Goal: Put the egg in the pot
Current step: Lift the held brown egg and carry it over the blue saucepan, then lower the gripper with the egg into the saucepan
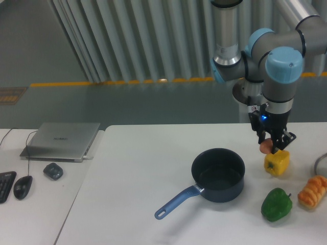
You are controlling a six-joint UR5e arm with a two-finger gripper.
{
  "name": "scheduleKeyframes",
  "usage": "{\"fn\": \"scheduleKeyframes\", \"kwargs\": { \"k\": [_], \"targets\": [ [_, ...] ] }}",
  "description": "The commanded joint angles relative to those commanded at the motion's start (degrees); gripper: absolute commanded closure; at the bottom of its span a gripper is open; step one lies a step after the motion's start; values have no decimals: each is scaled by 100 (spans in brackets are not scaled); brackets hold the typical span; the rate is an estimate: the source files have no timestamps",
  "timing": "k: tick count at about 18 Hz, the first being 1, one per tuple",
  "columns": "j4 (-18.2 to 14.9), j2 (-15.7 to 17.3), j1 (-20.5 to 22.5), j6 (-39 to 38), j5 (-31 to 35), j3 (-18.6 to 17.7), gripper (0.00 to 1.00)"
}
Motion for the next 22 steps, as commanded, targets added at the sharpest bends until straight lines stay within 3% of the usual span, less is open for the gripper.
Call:
{"fn": "scheduleKeyframes", "kwargs": {
  "k": [5, 8, 13, 16, 22],
  "targets": [
    [9, 35, -96, -53, -26, -35, 80],
    [53, -8, -604, -806, -87, -26, 79],
    [597, -202, -1379, -1958, -141, 0, 79],
    [641, -228, -1581, -2083, -123, -70, 79],
    [861, -606, -1845, -2189, -79, -114, 79]
  ]
}}
